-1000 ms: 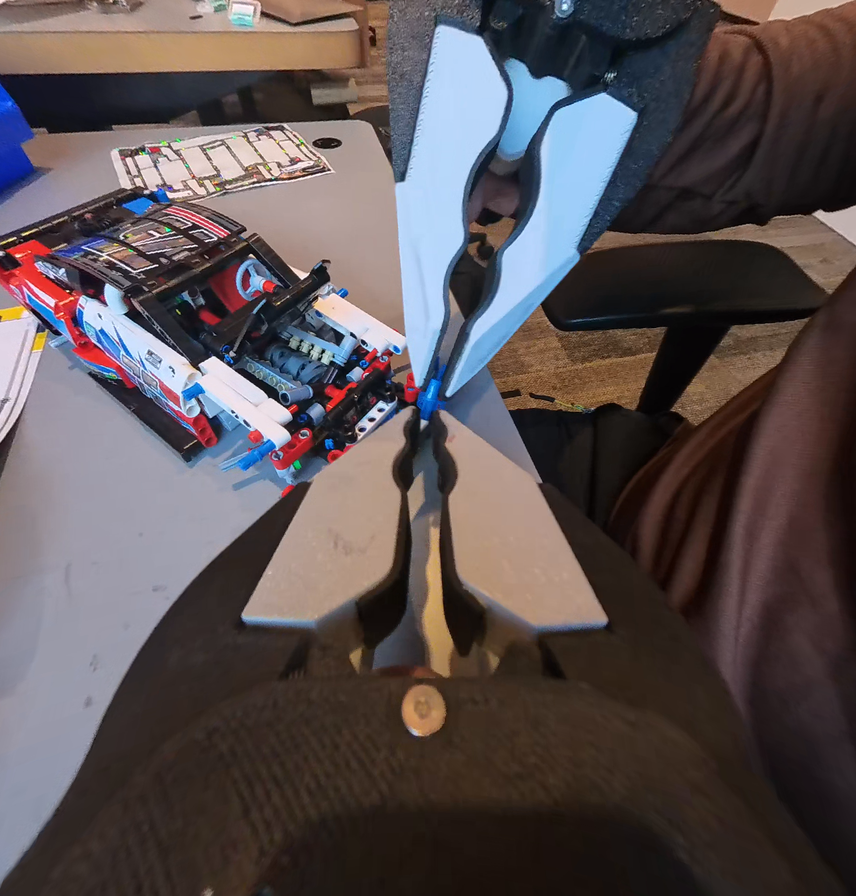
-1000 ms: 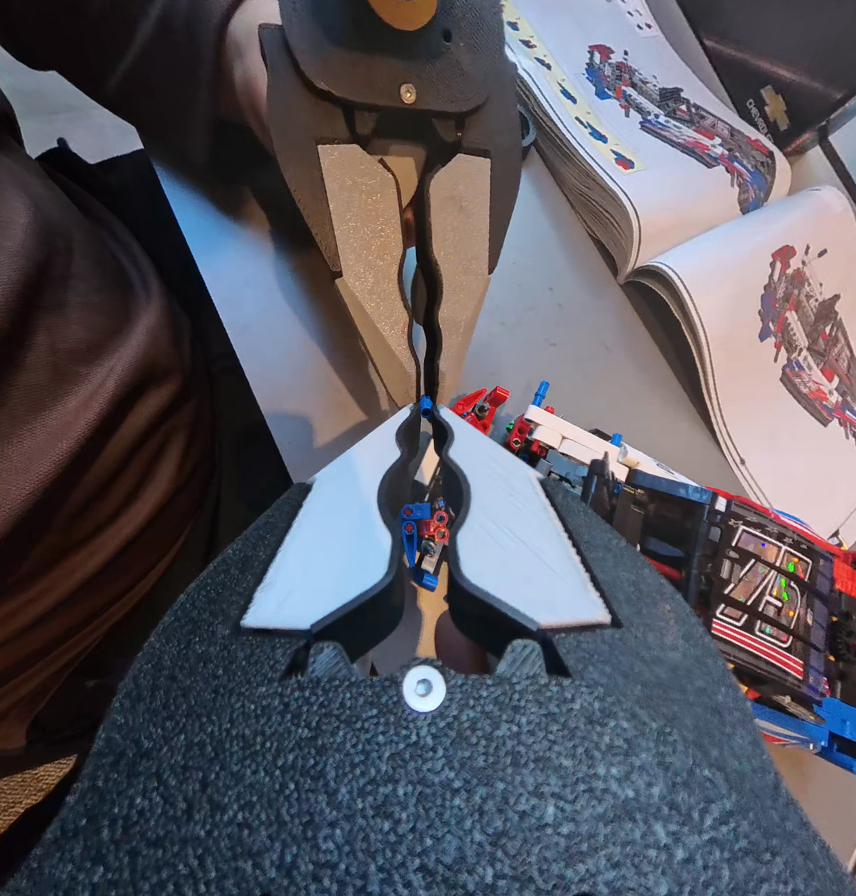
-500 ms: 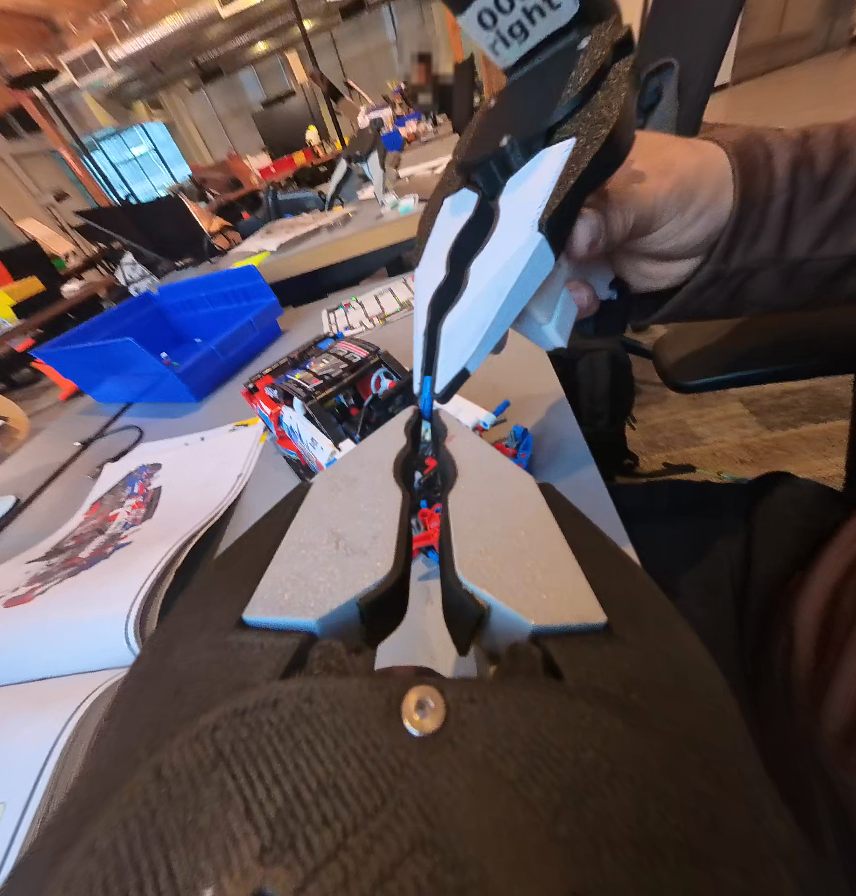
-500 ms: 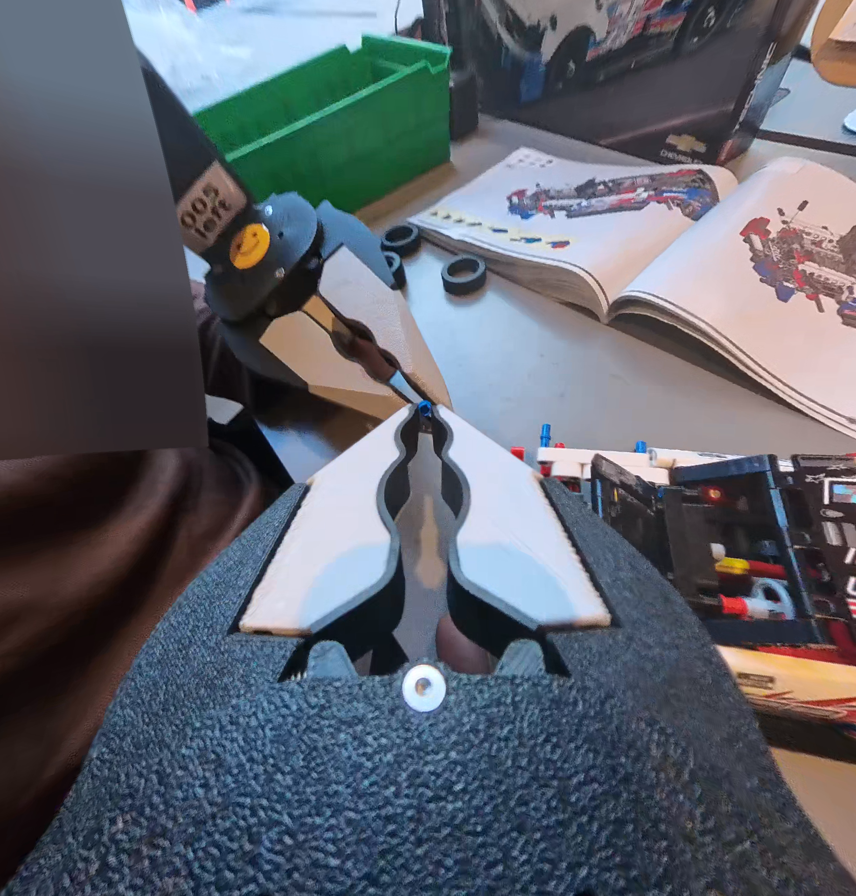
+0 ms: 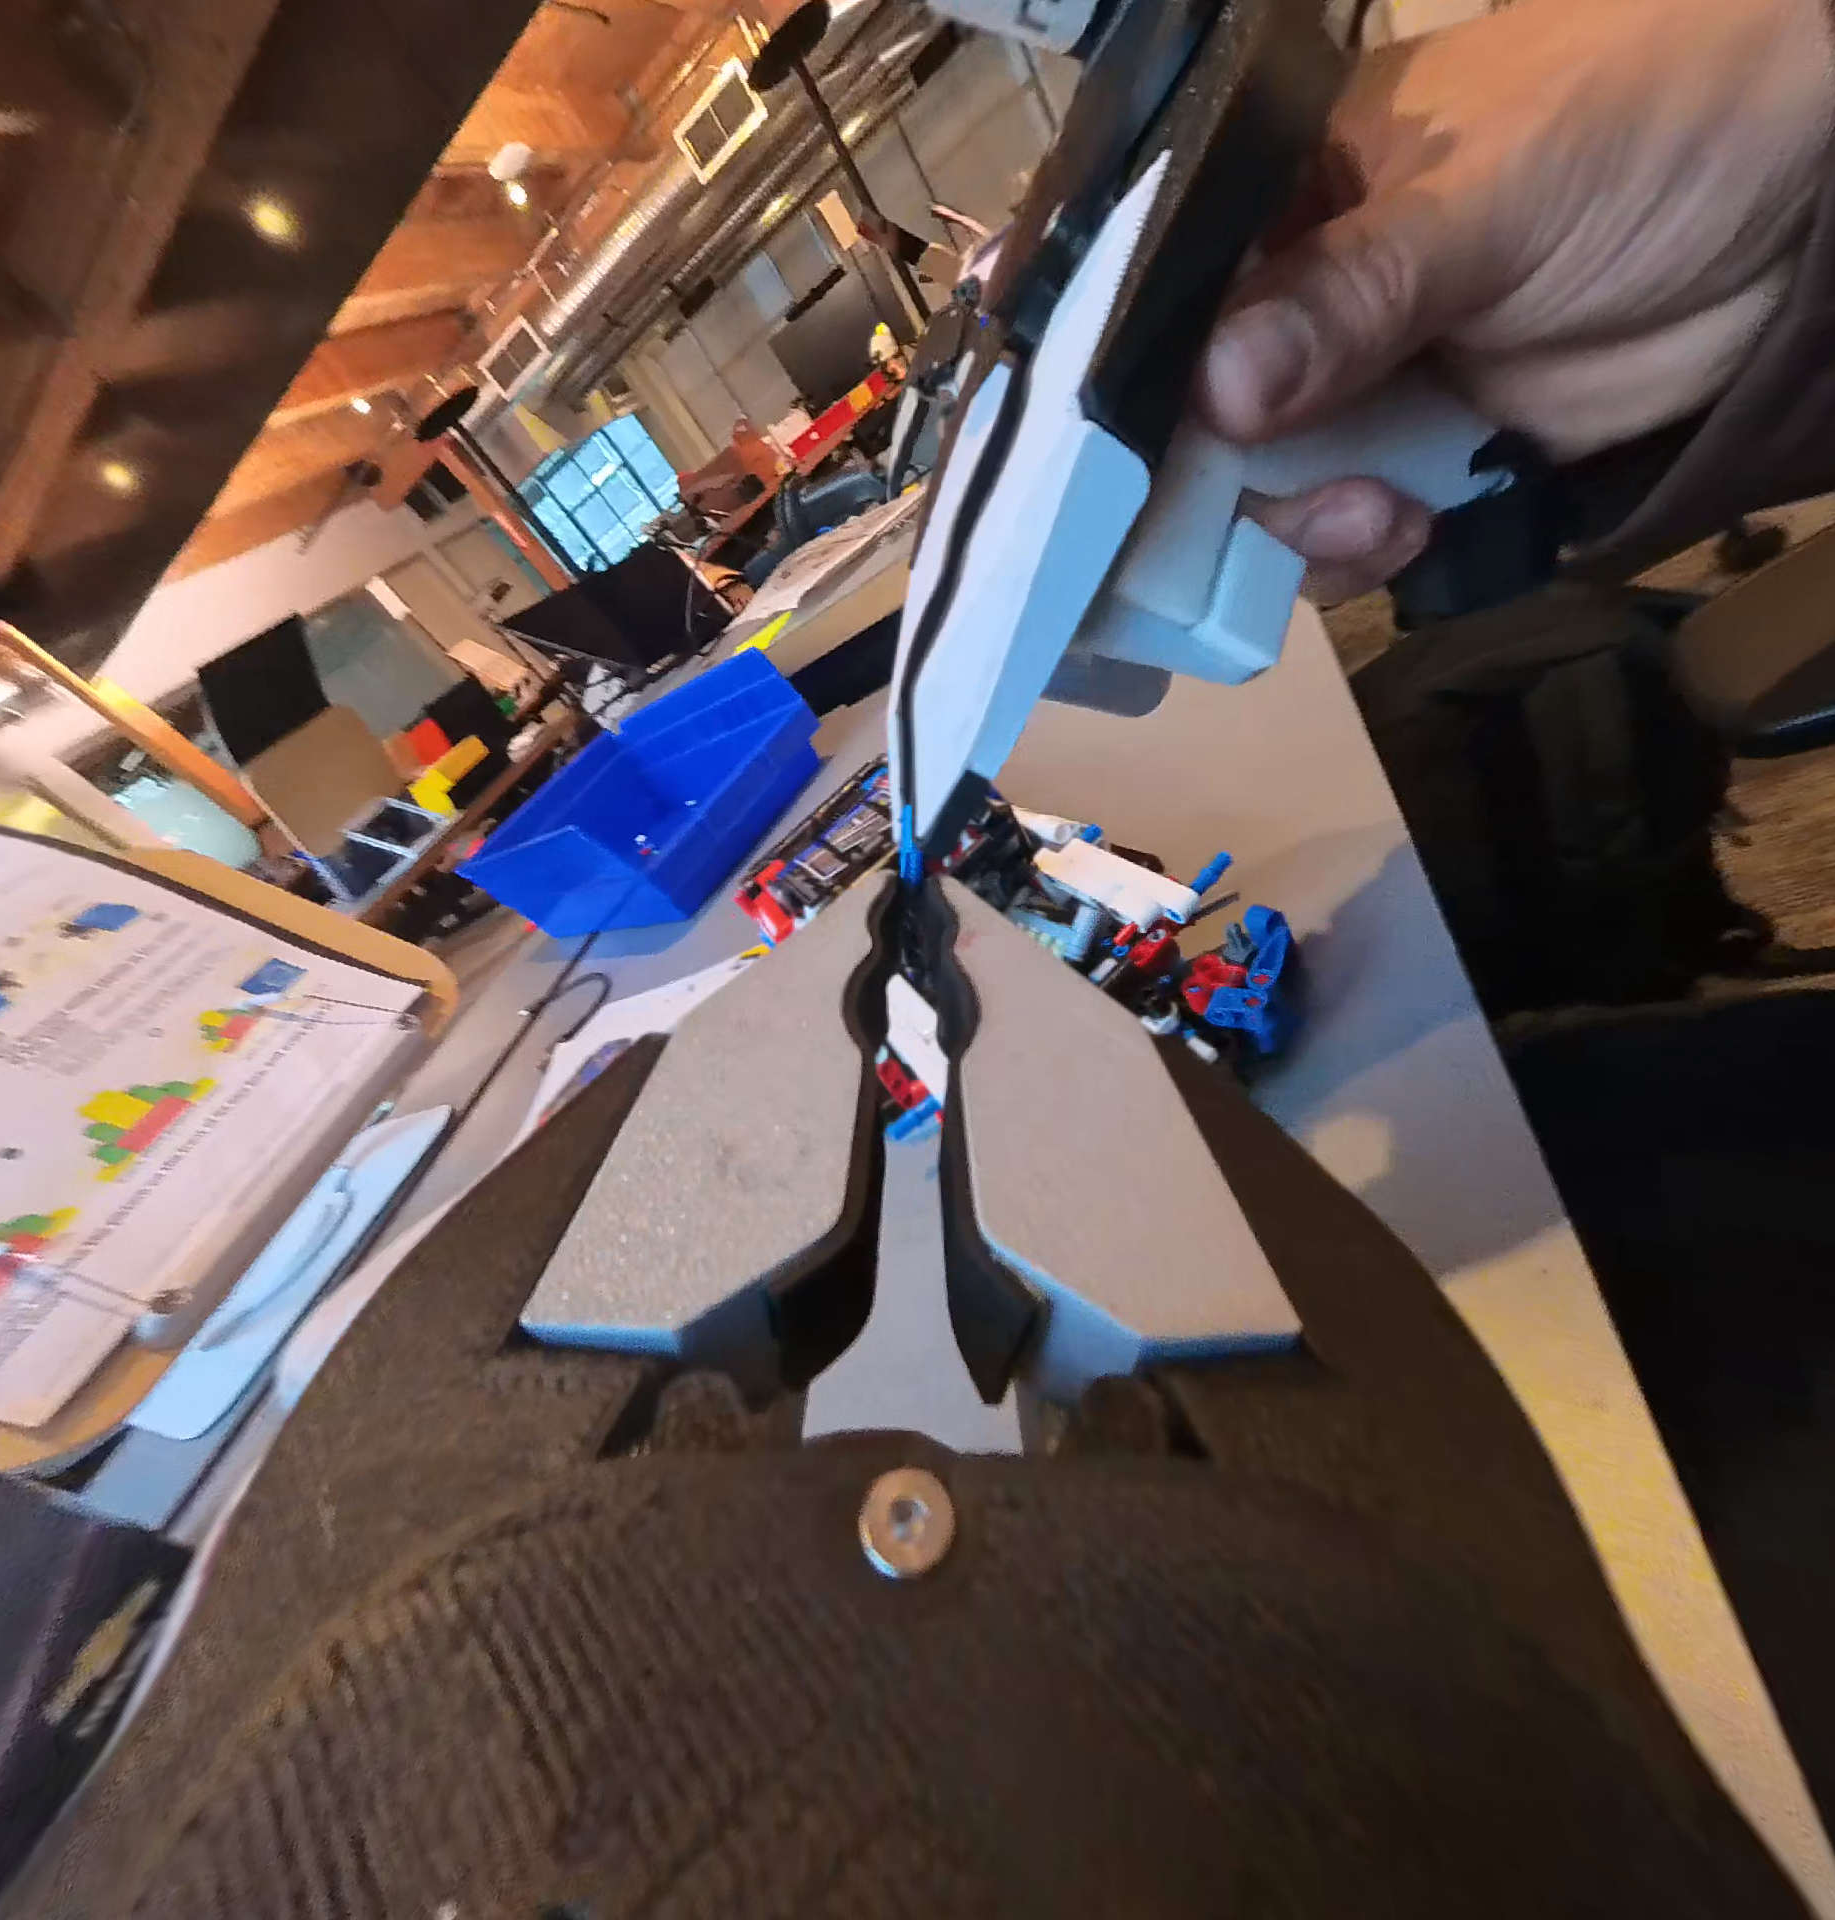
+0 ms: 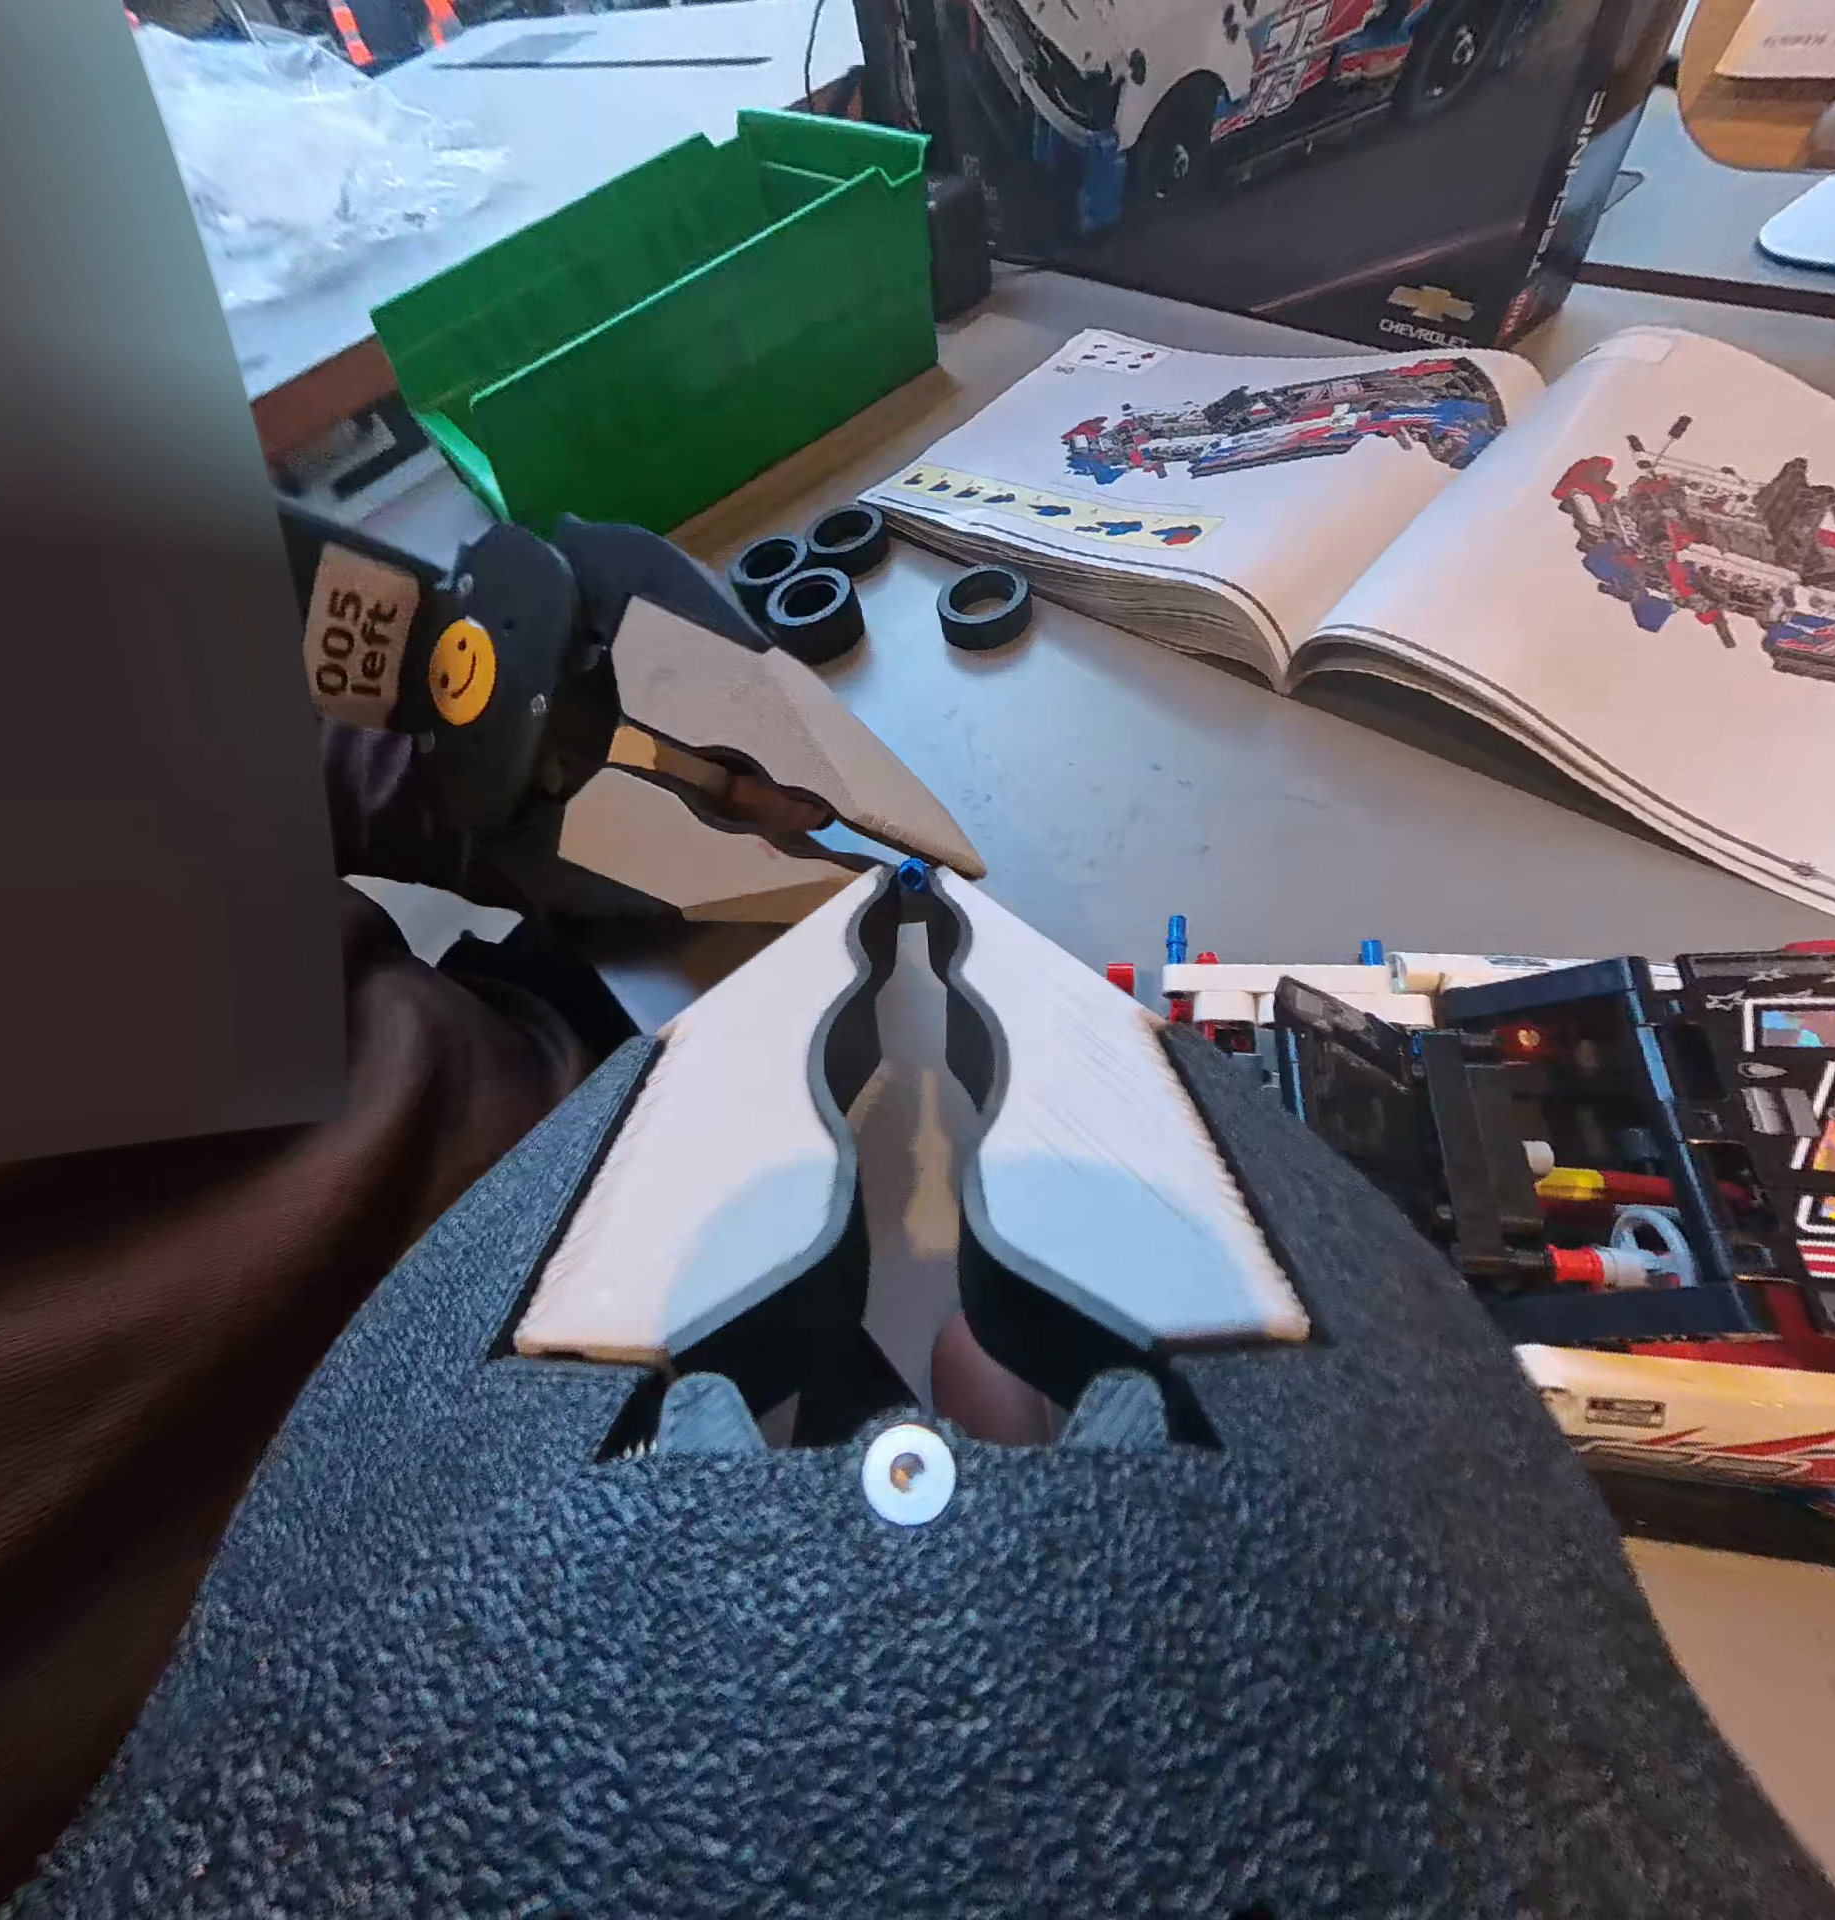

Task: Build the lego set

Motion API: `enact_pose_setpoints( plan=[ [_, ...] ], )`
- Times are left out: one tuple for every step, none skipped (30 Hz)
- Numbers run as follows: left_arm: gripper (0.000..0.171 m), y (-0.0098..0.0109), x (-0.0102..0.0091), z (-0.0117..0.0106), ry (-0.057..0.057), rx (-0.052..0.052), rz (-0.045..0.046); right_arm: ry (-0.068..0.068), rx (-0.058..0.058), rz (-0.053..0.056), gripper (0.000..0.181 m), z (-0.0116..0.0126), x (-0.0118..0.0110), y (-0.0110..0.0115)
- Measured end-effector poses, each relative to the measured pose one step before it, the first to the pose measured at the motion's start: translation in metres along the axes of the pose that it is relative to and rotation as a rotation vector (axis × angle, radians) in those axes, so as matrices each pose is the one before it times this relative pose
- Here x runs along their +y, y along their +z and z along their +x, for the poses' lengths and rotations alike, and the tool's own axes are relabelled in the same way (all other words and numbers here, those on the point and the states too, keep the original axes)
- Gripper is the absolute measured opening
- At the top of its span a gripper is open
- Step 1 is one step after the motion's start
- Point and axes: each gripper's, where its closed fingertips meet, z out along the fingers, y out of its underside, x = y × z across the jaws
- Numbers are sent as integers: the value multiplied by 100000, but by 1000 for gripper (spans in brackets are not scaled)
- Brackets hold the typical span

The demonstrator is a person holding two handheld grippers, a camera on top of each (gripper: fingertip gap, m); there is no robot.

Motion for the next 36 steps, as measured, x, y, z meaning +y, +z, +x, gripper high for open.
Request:
enact_pose_setpoints(
  plan=[
    [1, -28, -48, -30, 2045, -1076, -233, 383, -111, -204, 4, -51, -46, -20],
    [1, -21, -28, -25, 1168, -611, -69, -11, 151, -224, 4, -45, -17, -20],
    [1, -26, -31, 2, 850, -161, -24, 108, 84, -250, 4, -39, -9, -20],
    [1, -3, 0, 6, 813, -30, -266, 181, 154, -410, 4, -15, 14, -21],
    [1, 14, 34, 5, 781, -260, -410, -62, 460, -505, 4, 37, 46, -14],
    [1, 34, 50, 50, 451, -51, -508, -657, 902, -728, 4, 72, 73, -10],
    [1, 33, 78, 62, -76, 243, -544, -1439, 1351, -1000, 4, 77, 104, 11],
    [1, 26, 58, 66, -488, 466, -174, -1924, 1470, -1102, 4, 53, 107, 3],
    [1, 11, 10, 50, -531, 429, 177, -1880, 1309, -1005, 4, 3, 60, -20],
    [0, 18, 9, 47, -325, 409, 102, -1530, 968, -995, 4, -13, 59, -12],
    [0, 62, 56, 155, -515, 818, -118, -1261, 840, -1337, 4, 20, 132, -9],
    [0, 121, 147, 250, -1558, 1531, -440, -1111, 883, -1690, 4, 74, 209, 16],
    [0, 148, 199, 318, -2410, 2231, -634, -891, 815, -1791, 4, 96, 272, 26],
    [0, 179, 228, 323, -3190, 2872, -847, -683, 908, -2019, 4, 146, 333, 22],
    [2, 196, 382, 358, -4163, 3869, -1836, -561, 1581, -2443, 4, 283, 428, 11],
    [3, 201, 635, 365, -4586, 4618, -2748, -1271, 3774, -2995, 4, 650, 551, -47],
    [8, 208, 772, 286, -4367, 4446, -3082, -2348, 5146, -4310, 4, 935, 809, -55],
    [14, 176, 934, -49, -4045, 2392, -3962, -1859, 3474, -5487, 3, 765, 1007, 61],
    [19, 142, 879, -228, -3490, 1151, -3825, -693, 428, -5560, 4, 349, 1015, 206],
    [23, 115, 675, -172, -2977, 1187, -2721, -385, -74, -4849, 4, 242, 892, 324],
    [26, 119, 474, -41, -2643, 1760, -1987, -679, 249, -4358, 4, 207, 805, 394],
    [31, 74, 216, -55, -2282, 1109, -1618, -738, -188, -4005, 4, 69, 681, 421],
    [35, 89, 62, -106, -1570, 128, -544, -791, -923, -3049, 4, -119, 460, 387],
    [36, 70, 84, -76, -618, -142, -662, -1067, -1241, -2147, 4, -272, 266, 285],
    [36, 75, 87, -29, -294, -115, -751, -1355, -259, -1801, 4, -172, 178, 194],
    [36, 110, 196, 14, -347, 252, -1505, -1511, 875, -1700, 3, 4, 140, 138],
    [36, 141, 259, 62, -299, 636, -1855, -1303, 1074, -1303, 3, 64, 100, 94],
    [36, 150, 260, 28, -456, 596, -1894, -799, 699, -948, 3, 65, 61, 83],
    [36, 156, 218, 74, -437, 1048, -1653, -409, 373, -694, 3, 49, 48, 69],
    [35, 160, 240, 78, -539, 1174, -1683, -284, 41, -479, 3, 3, 33, 76],
    [34, 168, 287, -33, -931, 574, -2076, -239, -471, -561, 3, -70, 42, 94],
    [34, 149, 237, -18, -1012, 734, -1741, -294, -465, -582, 4, -85, 42, 114],
    [34, 107, 113, 79, -756, 1327, -911, -416, -48, -432, 4, -31, 9, 84],
    [34, 12, 6, -25, -854, 626, -18, -411, 146, -361, 3, 3, -31, 36],
    [33, -5, 20, -26, -730, 496, 21, -321, -46, -611, 4, 17, -10, -3],
    [33, 23, 43, 52, -524, 927, -225, -240, -197, -621, 3, -2, -8, 8]
  ],
)
